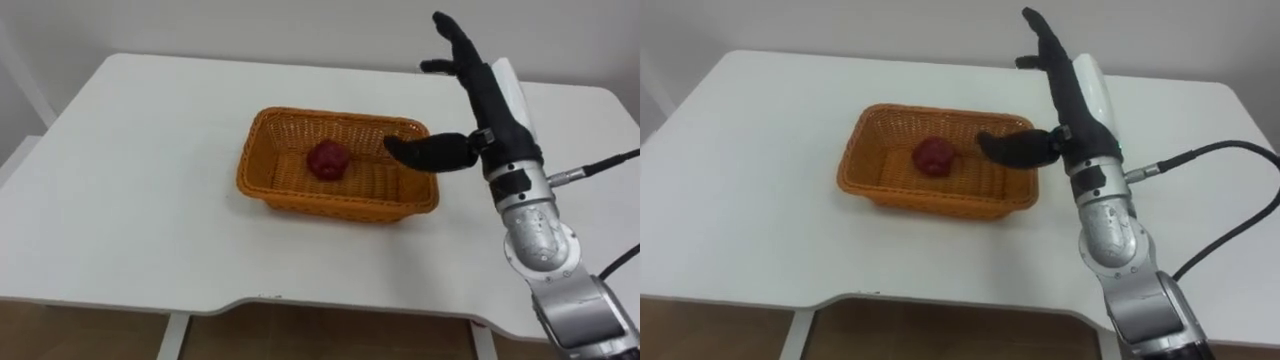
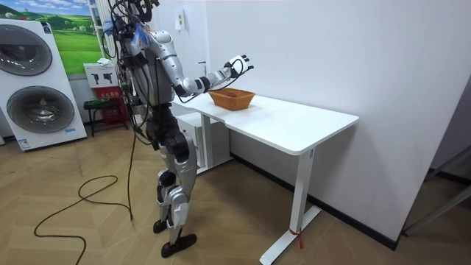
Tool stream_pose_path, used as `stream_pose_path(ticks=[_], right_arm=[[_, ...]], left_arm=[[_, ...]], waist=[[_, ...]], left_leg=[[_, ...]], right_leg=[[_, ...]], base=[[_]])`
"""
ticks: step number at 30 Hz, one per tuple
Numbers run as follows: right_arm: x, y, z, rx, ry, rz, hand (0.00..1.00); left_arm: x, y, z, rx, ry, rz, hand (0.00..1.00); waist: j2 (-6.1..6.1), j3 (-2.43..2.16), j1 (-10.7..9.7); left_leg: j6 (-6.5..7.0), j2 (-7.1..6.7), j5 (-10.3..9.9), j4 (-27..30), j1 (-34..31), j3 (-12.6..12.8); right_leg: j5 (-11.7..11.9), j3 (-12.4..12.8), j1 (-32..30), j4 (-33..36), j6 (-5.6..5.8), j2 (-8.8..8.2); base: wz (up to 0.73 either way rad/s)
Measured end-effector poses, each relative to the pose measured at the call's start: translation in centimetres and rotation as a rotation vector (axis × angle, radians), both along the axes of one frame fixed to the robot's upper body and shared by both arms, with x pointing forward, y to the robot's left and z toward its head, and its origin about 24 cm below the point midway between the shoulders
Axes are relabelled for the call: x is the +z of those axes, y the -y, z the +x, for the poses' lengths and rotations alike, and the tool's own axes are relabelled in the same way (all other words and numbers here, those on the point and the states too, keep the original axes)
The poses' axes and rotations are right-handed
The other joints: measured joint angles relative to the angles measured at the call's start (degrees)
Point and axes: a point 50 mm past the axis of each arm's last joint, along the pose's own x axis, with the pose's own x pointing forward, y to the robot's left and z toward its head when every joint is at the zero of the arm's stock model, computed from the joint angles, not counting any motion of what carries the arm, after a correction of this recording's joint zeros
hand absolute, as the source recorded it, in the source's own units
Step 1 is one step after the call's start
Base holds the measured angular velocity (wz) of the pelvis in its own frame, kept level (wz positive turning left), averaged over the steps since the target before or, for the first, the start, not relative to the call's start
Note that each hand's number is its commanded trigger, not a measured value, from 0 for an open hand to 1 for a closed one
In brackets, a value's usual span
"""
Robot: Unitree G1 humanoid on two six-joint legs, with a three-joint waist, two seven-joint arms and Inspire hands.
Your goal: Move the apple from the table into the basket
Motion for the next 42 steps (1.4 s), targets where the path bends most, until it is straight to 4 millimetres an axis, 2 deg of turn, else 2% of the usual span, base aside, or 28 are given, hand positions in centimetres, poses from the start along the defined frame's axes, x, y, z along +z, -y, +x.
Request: stream_pose_path(ticks=[3,6,10,14,16,18,20,21,24,26,27,30,31,33,36,42], right_arm=[[0.6,2.0,-0.2,-0.089,0.041,0.040,0.00],[1.4,4.4,-0.6,-0.209,0.103,0.069,0.00],[2.4,8.3,-1.9,-0.427,0.209,0.138,0.00],[2.4,12.3,-3.6,-0.686,0.284,0.237,0.00],[1.7,14.2,-4.6,-0.807,0.290,0.296,0.00],[0.3,16.1,-6.2,-0.937,0.259,0.357,0.00],[-1.9,18.1,-8.5,-1.108,0.208,0.406,0.00],[-3.4,18.9,-9.8,-1.198,0.167,0.440,0.00],[-6.6,20.3,-12.7,-1.372,0.054,0.491,0.00],[-9.8,21.1,-16.1,-1.537,-0.086,0.545,0.00],[-10.5,21.2,-17.0,-1.581,-0.117,0.571,0.00],[-14.2,21.1,-21.6,-1.792,-0.281,0.695,0.00],[-14.9,21.0,-22.3,-1.823,-0.321,0.695,0.00],[-17.5,19.6,-25.4,-1.910,-0.511,0.689,0.00],[-19.4,17.9,-27.1,-1.929,-0.667,0.719,0.00],[-22.9,12.9,-30.3,-1.773,-1.061,0.730,0.00]], left_arm=[[0.1,-0.3,-0.2,0.026,0.013,0.010,0.00],[0.2,-0.6,-0.8,0.062,0.013,0.023,0.00],[0.3,-0.8,-2.0,0.099,0.012,0.041,0.00],[0.4,-1.3,-2.9,0.146,0.009,0.063,0.00],[0.5,-1.5,-3.1,0.159,0.014,0.081,0.00],[0.6,-1.6,-3.2,0.172,0.021,0.102,0.00],[0.7,-1.8,-3.5,0.193,0.029,0.120,0.00],[0.8,-2.0,-3.3,0.206,0.045,0.130,0.00],[0.9,-2.3,-3.6,0.243,0.052,0.149,0.00],[0.9,-2.4,-3.7,0.269,0.053,0.167,0.00],[1.0,-2.4,-3.8,0.272,0.053,0.171,0.00],[1.2,-2.7,-3.7,0.297,0.063,0.186,0.00],[1.2,-2.7,-3.8,0.298,0.058,0.187,0.00],[1.1,-2.6,-3.7,0.298,0.060,0.184,0.00],[1.1,-2.6,-3.7,0.300,0.053,0.178,0.00],[0.9,-2.2,-3.4,0.284,0.025,0.152,0.00]], waist=[[-0.18,-0.01,-0.3],[-0.09,-0.04,-1.5],[-0.08,-0.36,-3.3],[-0.36,-0.49,-5.2],[-0.55,-0.55,-5.7],[-0.77,-0.64,-6.1],[-0.91,-0.55,-6.7],[-1.08,-0.65,-7.5],[-1.14,-0.89,-7.9],[-1.09,-0.89,-8.3],[-1.11,-0.90,-8.4],[-1.16,-0.86,-9.6],[-1.14,-0.86,-9.6],[-1.01,-0.83,-9.5],[-0.73,-0.76,-9.4],[-0.46,-0.54,-8.0]], left_leg=[[0.00,0.00,0.0,-0.1,-0.1,0.0],[0.00,0.03,0.0,-0.5,0.0,0.3],[0.00,-0.04,0.0,-0.4,0.5,0.5],[0.00,0.05,0.0,-0.5,1.1,1.0],[0.00,0.09,0.0,-0.7,1.1,1.3],[0.00,0.10,0.0,-1.0,1.4,1.4],[0.01,0.14,0.0,-1.1,1.3,1.7],[0.02,0.12,0.0,-1.0,1.1,1.6],[0.03,0.09,0.0,-1.1,0.8,1.8],[0.08,0.05,0.0,-1.4,0.8,2.1],[0.08,0.01,0.0,-1.5,0.8,2.3],[0.08,-0.06,0.0,-1.3,0.4,2.1],[0.08,-0.08,0.0,-1.3,0.3,2.1],[0.07,0.00,0.0,-0.9,0.2,2.0],[0.06,0.06,0.0,-1.1,0.2,2.0],[0.06,0.09,0.0,-1.5,0.0,2.4]], right_leg=[[0.0,0.1,-0.1,0.0,0.00,0.05],[0.0,0.1,-0.2,0.0,0.00,0.04],[0.0,0.5,-0.1,0.0,0.00,0.06],[0.0,1.0,-0.1,-0.1,0.00,0.14],[0.0,1.4,-0.2,-0.1,0.00,0.18],[0.0,1.9,-0.2,0.0,0.01,0.20],[0.0,2.3,-0.2,0.0,0.01,0.22],[0.0,2.3,-0.3,0.0,0.01,0.20],[0.0,2.9,-0.8,0.3,0.01,0.24],[0.0,3.2,-1.0,0.2,0.02,0.27],[0.0,3.2,-0.9,0.2,0.02,0.27],[0.0,3.3,-1.1,0.0,0.01,0.30],[0.0,3.3,-1.1,0.0,0.01,0.30],[0.0,3.3,-1.1,-0.1,0.01,0.30],[0.0,3.6,-1.5,-0.1,0.01,0.38],[0.0,4.0,-1.8,0.0,0.01,0.45]], base=[[0.00],[-0.03],[-0.04],[-0.05],[-0.09],[-0.08],[-0.12],[0.00],[-0.05],[-0.05],[0.00],[0.00],[0.00],[0.00],[-0.03],[-0.03]])
